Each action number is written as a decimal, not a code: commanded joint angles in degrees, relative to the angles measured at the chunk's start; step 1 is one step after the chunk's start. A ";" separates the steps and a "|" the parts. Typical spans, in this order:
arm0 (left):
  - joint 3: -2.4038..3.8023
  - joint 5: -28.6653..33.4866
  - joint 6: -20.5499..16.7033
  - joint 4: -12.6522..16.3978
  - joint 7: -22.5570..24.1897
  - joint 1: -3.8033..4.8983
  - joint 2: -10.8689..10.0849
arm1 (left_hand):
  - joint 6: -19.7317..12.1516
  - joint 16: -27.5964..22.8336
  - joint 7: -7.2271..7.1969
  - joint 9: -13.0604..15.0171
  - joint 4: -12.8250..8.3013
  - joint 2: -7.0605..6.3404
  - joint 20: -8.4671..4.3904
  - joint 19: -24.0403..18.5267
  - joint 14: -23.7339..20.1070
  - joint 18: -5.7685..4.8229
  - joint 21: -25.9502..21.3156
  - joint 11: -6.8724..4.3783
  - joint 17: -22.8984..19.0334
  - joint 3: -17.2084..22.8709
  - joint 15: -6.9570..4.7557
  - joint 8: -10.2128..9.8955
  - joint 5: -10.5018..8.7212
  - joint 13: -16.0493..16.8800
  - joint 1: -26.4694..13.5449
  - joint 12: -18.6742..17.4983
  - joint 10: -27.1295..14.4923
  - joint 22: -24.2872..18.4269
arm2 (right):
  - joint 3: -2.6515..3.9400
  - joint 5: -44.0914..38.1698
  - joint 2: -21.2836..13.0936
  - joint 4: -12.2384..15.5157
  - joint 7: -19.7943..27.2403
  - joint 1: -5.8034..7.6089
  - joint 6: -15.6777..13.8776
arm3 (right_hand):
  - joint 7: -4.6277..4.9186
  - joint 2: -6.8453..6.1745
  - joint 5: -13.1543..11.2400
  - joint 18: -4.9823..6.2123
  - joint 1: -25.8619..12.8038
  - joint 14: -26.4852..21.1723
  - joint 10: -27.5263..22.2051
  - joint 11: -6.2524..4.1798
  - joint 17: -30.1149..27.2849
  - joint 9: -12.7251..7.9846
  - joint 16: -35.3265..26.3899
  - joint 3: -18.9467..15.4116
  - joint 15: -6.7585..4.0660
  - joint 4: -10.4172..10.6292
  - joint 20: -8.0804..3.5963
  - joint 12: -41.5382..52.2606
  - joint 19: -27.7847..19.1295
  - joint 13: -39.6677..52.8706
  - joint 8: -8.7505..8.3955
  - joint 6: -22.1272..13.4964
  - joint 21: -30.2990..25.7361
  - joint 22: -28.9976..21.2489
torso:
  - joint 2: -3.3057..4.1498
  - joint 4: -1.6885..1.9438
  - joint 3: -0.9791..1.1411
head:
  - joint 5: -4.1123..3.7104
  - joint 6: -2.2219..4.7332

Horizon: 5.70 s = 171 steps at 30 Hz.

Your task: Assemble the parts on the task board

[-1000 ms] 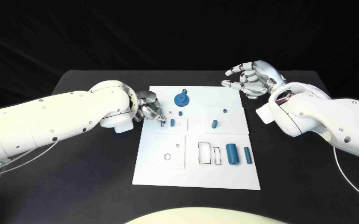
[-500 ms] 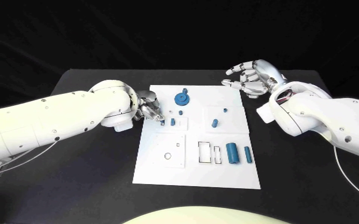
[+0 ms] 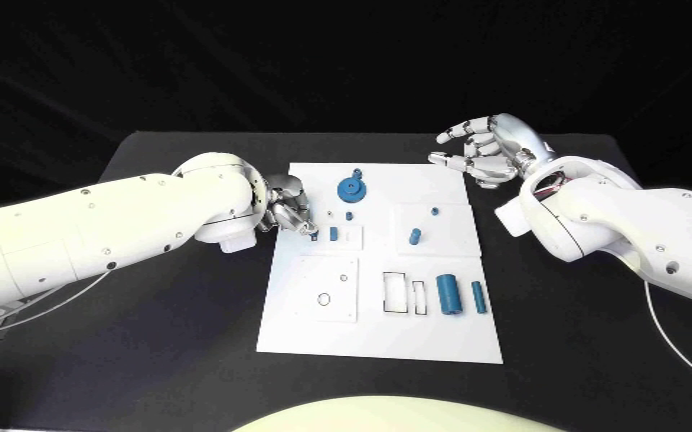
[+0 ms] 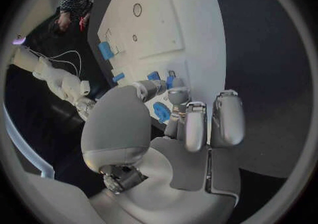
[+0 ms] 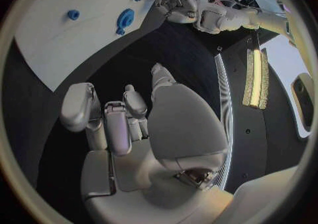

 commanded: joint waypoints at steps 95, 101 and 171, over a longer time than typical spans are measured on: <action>0.76 5.10 8.17 -4.95 2.30 -0.07 1.88 | 1.97 1.48 -0.40 -0.81 -11.14 -0.52 -0.09 1.29 5.85 -0.93 1.28 -0.36 14.75 9.82 -0.50 -0.26 1.81 1.68 -0.61 1.33 1.88 1.81 | 0.02 -0.48 0.11 -0.44 0.62 -0.46 0.56 | -0.03 0.42 0.32 0.55 0.04 2.33 -0.03 -0.34 4.77 -0.08 -0.07 -0.04 -0.56 -0.12 -0.14 0.28 0.38 0.04 0.37 0.56 0.12 0.05 | -0.05 -0.02 0.09 | -0.28 -0.58; 0.80 4.68 11.31 -5.73 2.07 0.10 2.72 | 1.99 1.51 -0.41 -0.83 -11.18 -0.54 -0.09 1.24 5.86 -0.92 1.25 -0.35 14.79 9.82 -0.50 -0.28 1.83 1.46 -0.62 1.18 1.81 1.74 | 0.02 -0.48 0.10 -0.43 0.59 -0.47 0.58 | -0.03 0.42 0.32 0.55 0.04 2.33 -0.03 -0.34 4.77 -0.08 -0.07 -0.04 -0.56 -0.12 -0.14 0.28 0.38 0.04 0.37 0.56 0.12 0.05 | -0.03 -0.04 0.09 | -0.25 -0.70; 0.79 0.78 11.40 -10.26 -0.72 0.66 5.94 | -0.43 0.14 1.57 -3.86 -11.18 2.74 0.94 -0.85 5.21 -0.25 -0.64 1.25 12.79 6.24 0.68 -5.80 0.57 -2.63 0.01 -2.18 -0.96 -1.22 | 0.02 -0.48 -0.11 -0.41 0.61 -0.63 0.56 | -0.05 0.45 0.43 0.57 -0.03 2.31 -0.07 -0.37 4.62 -0.15 -0.20 -0.10 -0.60 -0.12 -0.19 0.26 0.43 -0.21 0.41 0.53 -0.13 -0.03 | -0.05 0.00 0.04 | -0.28 -0.97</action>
